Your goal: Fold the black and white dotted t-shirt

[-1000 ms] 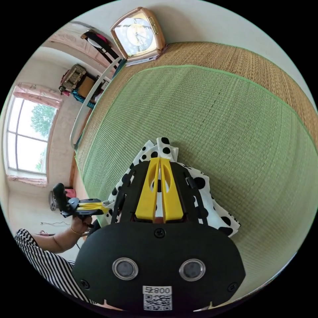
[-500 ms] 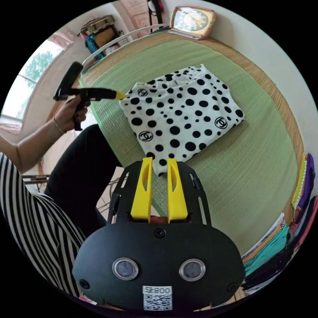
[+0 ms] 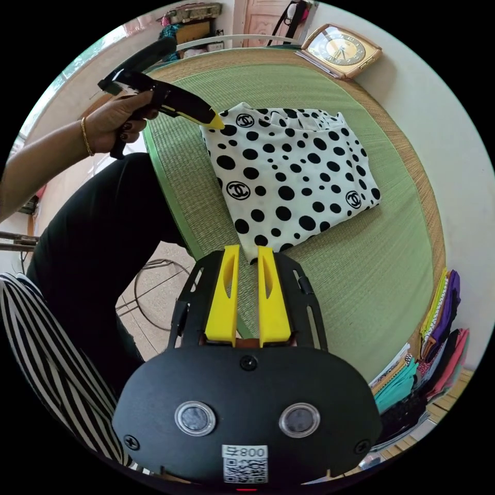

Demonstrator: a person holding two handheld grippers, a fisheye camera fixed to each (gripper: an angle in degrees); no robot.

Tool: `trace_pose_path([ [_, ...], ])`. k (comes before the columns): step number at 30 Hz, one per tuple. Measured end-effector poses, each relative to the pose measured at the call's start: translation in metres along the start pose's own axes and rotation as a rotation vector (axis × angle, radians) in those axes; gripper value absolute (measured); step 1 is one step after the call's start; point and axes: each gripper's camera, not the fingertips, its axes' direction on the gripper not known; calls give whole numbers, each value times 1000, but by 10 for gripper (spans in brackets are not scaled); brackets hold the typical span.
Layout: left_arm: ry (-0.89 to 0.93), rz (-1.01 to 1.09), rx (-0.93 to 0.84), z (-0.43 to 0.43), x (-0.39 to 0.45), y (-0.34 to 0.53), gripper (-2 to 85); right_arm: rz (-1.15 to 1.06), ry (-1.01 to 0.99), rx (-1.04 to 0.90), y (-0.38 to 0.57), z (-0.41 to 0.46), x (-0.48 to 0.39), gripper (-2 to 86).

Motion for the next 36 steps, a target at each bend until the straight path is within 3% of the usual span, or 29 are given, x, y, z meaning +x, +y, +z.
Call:
trace_pose_path([
  [7,-16,8,-5,16,15,4,7,20,0,8,7,-4,2,6],
  [23,-87,60,-72,66,51,22,4,106,-52,-6,50,-4,37,5],
  [29,-106,89,-31,72,78,43,20,221,-191,19,77,-18,81,12],
  [32,-91,193,-16,78,111,58,39,327,-323,54,99,-26,113,13],
  [36,-43,422,-153,126,172,78,65,487,-529,80,140,-27,165,16],
])
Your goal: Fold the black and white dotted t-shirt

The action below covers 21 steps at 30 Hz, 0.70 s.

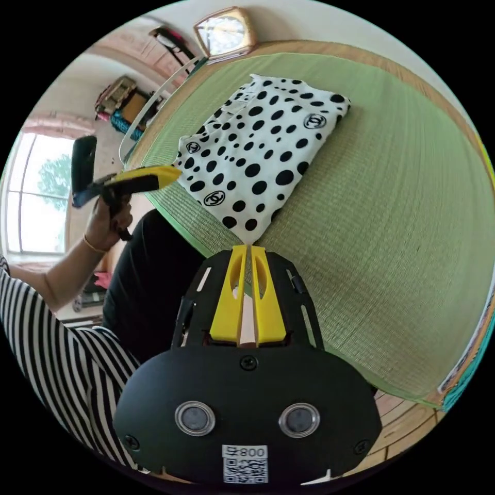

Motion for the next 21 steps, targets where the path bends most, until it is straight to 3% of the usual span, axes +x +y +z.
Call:
trace_pose_path([
  [3,-43,189,-127,41,44,-10,72,75,-100,19,10,-24,34,27],
  [7,-243,358,-252,85,78,-10,55,170,-245,54,19,-53,79,52],
  [9,-304,374,-247,88,83,-8,32,202,-298,65,22,-62,96,59],
  [21,-231,315,-149,72,77,12,6,298,-581,110,25,-111,166,89],
])
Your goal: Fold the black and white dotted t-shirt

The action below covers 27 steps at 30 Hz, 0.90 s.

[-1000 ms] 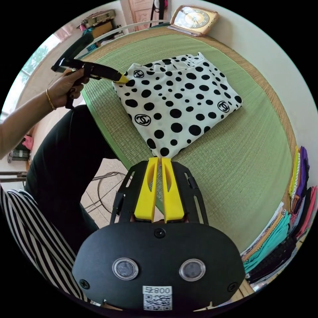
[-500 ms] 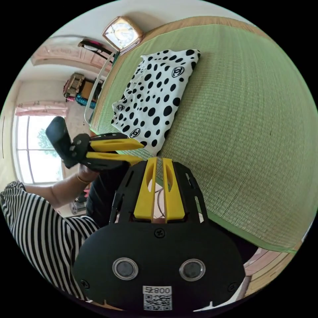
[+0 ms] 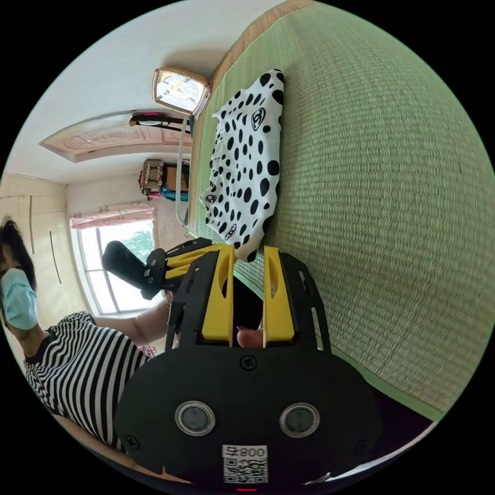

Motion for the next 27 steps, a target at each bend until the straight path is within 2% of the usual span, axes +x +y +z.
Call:
trace_pose_path([
  [14,77,-105,60,-8,-54,45,7,146,-185,-23,6,-60,24,50],
  [21,392,-513,237,-25,-140,121,5,147,-218,-9,23,-98,15,22],
  [25,629,-822,437,-27,-189,186,6,137,-271,10,33,-121,3,18],
  [27,683,-939,503,-25,-203,209,9,123,-282,7,35,-129,-6,17],
])
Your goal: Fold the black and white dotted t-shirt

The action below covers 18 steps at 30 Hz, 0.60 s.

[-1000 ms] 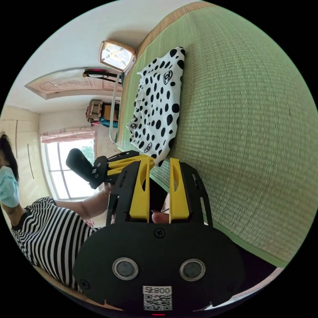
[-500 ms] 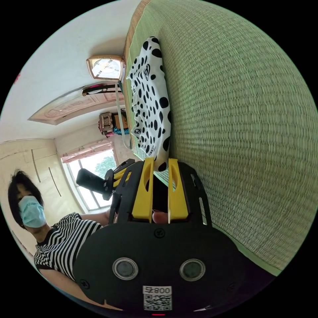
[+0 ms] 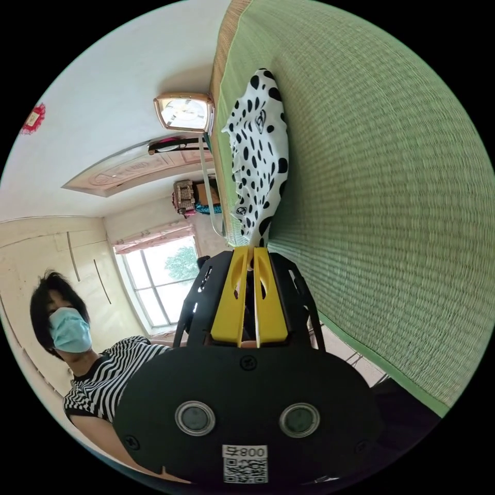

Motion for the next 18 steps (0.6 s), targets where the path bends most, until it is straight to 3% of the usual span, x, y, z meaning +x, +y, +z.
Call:
trace_pose_path([
  [7,212,-362,138,-22,-66,-1,81,-56,-40,-7,7,-12,-49,15],
  [18,267,-461,259,-24,-93,-23,117,-144,-29,-3,25,-21,-118,15],
])
